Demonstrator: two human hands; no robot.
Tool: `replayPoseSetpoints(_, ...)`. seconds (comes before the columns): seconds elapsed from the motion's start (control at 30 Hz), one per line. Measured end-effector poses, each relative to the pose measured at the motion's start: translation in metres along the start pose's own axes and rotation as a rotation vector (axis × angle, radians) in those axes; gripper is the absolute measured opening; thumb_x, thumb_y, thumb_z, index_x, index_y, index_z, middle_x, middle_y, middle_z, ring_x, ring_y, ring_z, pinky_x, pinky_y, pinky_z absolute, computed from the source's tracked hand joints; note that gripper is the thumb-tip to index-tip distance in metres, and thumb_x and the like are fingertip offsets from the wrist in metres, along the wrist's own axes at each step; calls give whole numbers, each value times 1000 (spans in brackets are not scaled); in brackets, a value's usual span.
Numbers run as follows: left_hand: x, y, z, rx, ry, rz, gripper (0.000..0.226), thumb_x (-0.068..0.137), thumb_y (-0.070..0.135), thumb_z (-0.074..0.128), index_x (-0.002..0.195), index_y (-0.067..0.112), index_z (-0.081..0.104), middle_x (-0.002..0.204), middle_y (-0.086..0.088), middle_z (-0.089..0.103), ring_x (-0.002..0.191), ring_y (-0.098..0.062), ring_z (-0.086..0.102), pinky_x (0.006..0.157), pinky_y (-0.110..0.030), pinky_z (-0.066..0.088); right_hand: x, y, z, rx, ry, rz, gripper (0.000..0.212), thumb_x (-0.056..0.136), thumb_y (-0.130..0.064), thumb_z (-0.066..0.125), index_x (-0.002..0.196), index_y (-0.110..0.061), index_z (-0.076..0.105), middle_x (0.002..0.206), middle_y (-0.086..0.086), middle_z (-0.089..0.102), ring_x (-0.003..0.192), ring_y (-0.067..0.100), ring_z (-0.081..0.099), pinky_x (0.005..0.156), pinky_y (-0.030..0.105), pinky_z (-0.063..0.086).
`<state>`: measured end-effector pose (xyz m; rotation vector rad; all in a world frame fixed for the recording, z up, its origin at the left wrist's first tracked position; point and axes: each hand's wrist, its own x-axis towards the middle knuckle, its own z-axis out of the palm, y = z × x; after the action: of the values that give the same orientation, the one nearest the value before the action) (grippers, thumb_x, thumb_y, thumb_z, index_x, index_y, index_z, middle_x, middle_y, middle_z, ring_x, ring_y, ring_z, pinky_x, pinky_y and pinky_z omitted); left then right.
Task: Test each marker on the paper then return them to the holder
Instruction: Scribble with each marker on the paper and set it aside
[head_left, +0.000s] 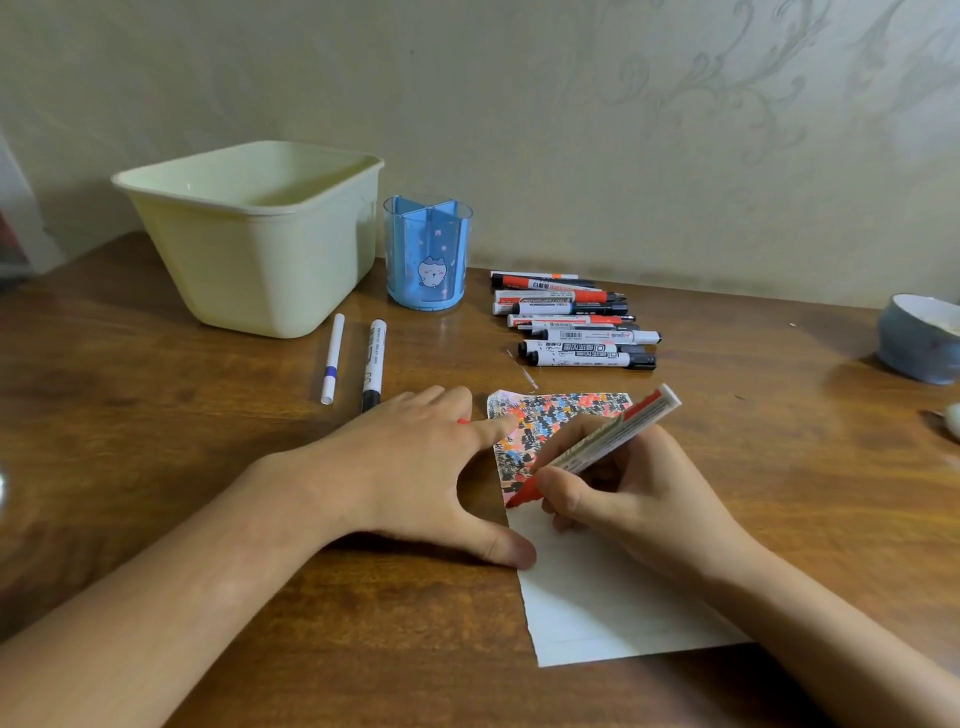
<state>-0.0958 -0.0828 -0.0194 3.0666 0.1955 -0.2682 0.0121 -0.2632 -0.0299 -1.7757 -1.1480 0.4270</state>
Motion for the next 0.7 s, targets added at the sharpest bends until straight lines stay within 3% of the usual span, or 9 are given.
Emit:
replayPoseSetpoints(0.1,0,0,-1,-2,-12,-2,117,59,98,43,156,42,8,100,12,29,101,-10,33,84,-26,30,0,-1,1,-20,1,-5,13,85,-4,69,81,-16,71,73,10,72,64,23,71,63,40,61)
replayPoseSetpoints(0.27,0,1,-2,-4,-17,-2,117,59,98,43,156,43,6,101,13,28,102,-8,32,83,-27,29,1,3,0,-4,21,19,13,87,-5,68,83,-16,69,69,-2,72,61,18,72,58,27,56)
replayPoseSetpoints(0.4,1,1,-2,-2,-22,-9,116,60,97,44,155,44,6,103,13,30,103,-9,33,82,-27,29,1,3,1,-13,36,18,10,88,-4,67,84,-13,69,71,5,73,62,20,72,60,34,60)
replayPoseSetpoints(0.57,0,1,-2,-5,-29,-10,116,60,97,44,156,43,5,101,13,29,100,-9,32,81,-26,28,2,4,1,-38,19,8,13,86,-8,67,81,-19,68,68,-2,71,61,18,71,59,26,55)
replayPoseSetpoints(0.7,0,1,-2,-11,-20,-9,116,60,97,45,156,43,7,101,13,28,101,-7,31,82,-26,28,2,6,1,-41,39,0,13,86,-8,66,81,-20,69,68,4,72,60,19,71,59,30,58)
